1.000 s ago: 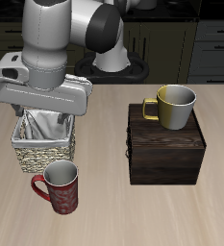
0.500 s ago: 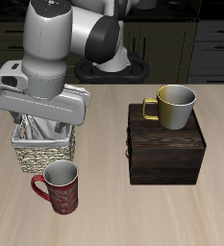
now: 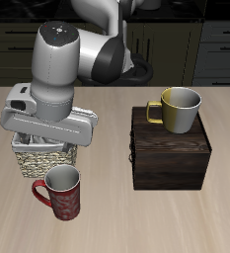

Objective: Place the red mug in the basket

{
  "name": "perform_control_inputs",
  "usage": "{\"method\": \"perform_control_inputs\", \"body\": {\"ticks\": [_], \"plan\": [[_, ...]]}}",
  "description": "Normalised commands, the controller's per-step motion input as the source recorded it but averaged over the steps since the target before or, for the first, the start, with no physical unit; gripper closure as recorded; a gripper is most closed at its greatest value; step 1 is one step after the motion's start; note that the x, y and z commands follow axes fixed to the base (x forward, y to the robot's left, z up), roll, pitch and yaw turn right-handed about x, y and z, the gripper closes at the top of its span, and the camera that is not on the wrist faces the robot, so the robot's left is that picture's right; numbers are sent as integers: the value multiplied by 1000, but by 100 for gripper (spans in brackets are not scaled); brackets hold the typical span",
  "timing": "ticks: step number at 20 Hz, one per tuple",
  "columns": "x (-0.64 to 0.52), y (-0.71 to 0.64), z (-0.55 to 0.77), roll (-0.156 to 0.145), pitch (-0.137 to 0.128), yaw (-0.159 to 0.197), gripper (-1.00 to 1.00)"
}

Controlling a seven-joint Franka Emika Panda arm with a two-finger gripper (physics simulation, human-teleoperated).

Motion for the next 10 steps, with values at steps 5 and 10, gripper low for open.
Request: {"method": "perform_control_inputs", "body": {"ticks": [5,10], "plan": [[47,1,-178,26,7,-60,-100],[39,-138,-154,-13,19,-47,-100]]}}
